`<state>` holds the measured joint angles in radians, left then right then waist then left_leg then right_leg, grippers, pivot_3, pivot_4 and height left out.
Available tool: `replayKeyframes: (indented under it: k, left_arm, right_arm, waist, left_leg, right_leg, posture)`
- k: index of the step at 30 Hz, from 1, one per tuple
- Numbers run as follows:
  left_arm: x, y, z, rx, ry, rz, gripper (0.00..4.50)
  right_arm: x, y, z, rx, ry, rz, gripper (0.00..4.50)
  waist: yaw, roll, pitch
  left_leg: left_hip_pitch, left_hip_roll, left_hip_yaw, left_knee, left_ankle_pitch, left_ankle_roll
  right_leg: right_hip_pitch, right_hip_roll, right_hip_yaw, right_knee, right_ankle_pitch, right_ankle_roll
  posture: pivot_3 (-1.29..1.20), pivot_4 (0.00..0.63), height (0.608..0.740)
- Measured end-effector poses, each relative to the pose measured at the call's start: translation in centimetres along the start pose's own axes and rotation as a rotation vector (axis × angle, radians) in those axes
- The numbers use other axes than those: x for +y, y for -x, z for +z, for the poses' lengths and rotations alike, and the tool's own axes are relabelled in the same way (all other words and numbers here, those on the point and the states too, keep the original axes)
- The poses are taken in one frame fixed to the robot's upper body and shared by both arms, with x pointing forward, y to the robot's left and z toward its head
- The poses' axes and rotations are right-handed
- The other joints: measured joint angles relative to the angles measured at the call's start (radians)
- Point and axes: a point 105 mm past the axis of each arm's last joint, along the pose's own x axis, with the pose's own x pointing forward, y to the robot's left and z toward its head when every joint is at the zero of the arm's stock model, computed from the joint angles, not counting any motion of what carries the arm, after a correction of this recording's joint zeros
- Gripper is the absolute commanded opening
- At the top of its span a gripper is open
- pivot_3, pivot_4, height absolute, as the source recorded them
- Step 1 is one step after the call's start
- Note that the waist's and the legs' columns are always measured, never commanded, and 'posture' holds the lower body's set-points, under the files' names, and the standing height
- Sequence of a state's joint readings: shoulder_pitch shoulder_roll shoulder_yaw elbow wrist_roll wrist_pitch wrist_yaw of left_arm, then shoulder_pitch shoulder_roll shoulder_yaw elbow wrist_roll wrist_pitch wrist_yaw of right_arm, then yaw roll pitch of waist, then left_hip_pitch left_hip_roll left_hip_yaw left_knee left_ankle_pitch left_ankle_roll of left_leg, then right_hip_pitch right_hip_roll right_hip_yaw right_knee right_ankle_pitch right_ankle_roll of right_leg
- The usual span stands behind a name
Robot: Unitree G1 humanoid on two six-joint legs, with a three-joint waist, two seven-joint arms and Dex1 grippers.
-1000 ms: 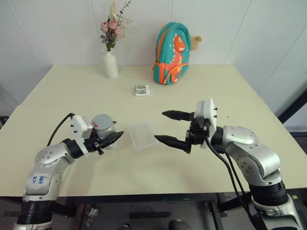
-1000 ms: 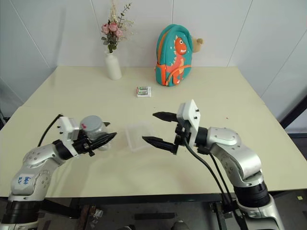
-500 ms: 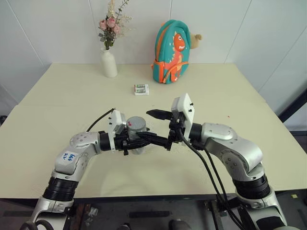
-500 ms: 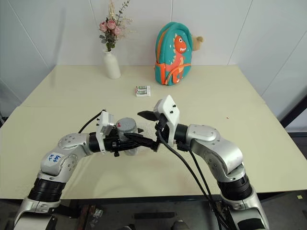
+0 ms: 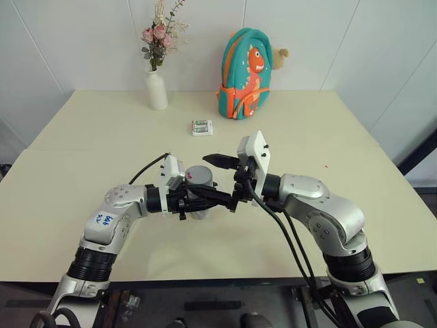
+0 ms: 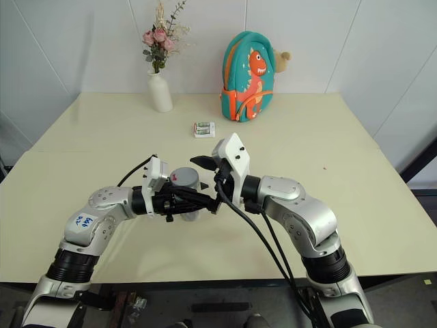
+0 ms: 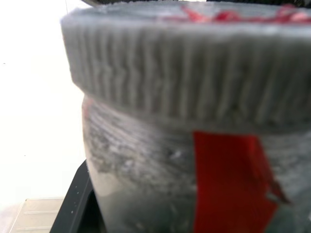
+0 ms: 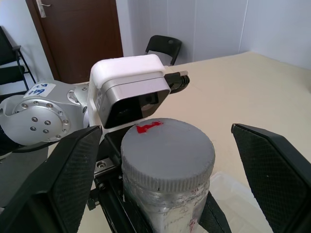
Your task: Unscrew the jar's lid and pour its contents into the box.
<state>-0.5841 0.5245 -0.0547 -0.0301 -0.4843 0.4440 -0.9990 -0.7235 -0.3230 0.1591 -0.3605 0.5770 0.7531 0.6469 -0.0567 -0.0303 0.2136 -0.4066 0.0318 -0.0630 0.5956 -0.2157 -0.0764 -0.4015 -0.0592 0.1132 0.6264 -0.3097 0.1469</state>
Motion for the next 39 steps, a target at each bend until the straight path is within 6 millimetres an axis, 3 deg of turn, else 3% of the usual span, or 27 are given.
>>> replayKeyframes:
  k: [1,4,8,9,20,29,39]
  left_arm:
    - [0.0,0.0,0.0,0.000,0.000,0.000,2.06]
    - [0.0,-0.1,0.0,-0.002,0.000,0.000,2.06]
    - [-0.1,-0.1,0.1,-0.004,-0.004,-0.005,2.06]
    - [-0.1,-0.1,0.1,-0.004,-0.004,-0.005,2.06]
    - [-0.4,0.1,0.3,-0.017,-0.043,-0.050,2.06]
    - [-3.5,-0.4,1.6,-0.070,-0.123,-0.392,2.06]
    - [-3.4,-0.5,1.7,-0.064,-0.123,-0.389,2.06]
  right_arm:
    - [0.0,0.0,0.0,0.001,-0.001,0.002,4.50]
    - [0.3,-0.2,-0.3,0.009,-0.007,0.023,3.90]
    - [0.1,-0.2,-0.4,0.013,-0.007,0.017,2.59]
    - [0.1,-0.2,-0.4,0.013,-0.007,0.017,2.54]
    - [0.3,-0.2,-0.2,0.000,0.006,0.065,2.54]
    - [1.8,1.7,1.4,0.018,0.092,0.408,2.54]
    - [1.5,1.9,1.6,0.027,0.113,0.459,2.54]
  waist:
    - [0.000,0.000,0.000]
    - [0.000,0.000,0.000]
    - [0.000,0.000,0.000]
    - [0.000,0.000,0.000]
    - [0.000,0.000,0.000]
    - [-0.001,0.000,0.000]
    - [0.000,0.001,0.000]
  left_leg:
    - [0.000,0.000,0.000,0.000,0.000,0.000]
    - [0.000,0.000,0.000,0.000,0.000,0.000]
    - [0.000,0.000,0.000,0.000,0.000,0.000]
    - [0.000,0.000,0.000,0.000,0.000,0.000]
    - [0.000,0.000,0.000,0.000,0.000,0.000]
    - [0.000,0.000,0.000,0.001,0.000,0.000]
    - [0.000,0.000,-0.001,0.001,0.000,0.000]
  right_leg:
    - [0.000,0.000,0.000,0.000,0.000,0.000]
    - [0.000,0.000,0.000,0.000,0.000,0.000]
    - [0.000,0.000,0.000,0.000,0.000,0.000]
    - [0.000,0.000,0.000,0.000,0.000,0.000]
    - [0.000,0.000,0.000,0.000,0.000,0.000]
    - [0.000,0.000,0.000,0.000,0.000,0.000]
    - [0.000,0.001,-0.001,0.001,0.000,0.000]
  posture:
    - [0.00,0.150,0.740]
    - [0.00,0.150,0.740]
    - [0.00,0.150,0.740]
    - [0.00,0.150,0.740]
    - [0.00,0.150,0.740]
    - [0.00,0.150,0.740]
    - [0.00,0.150,0.740]
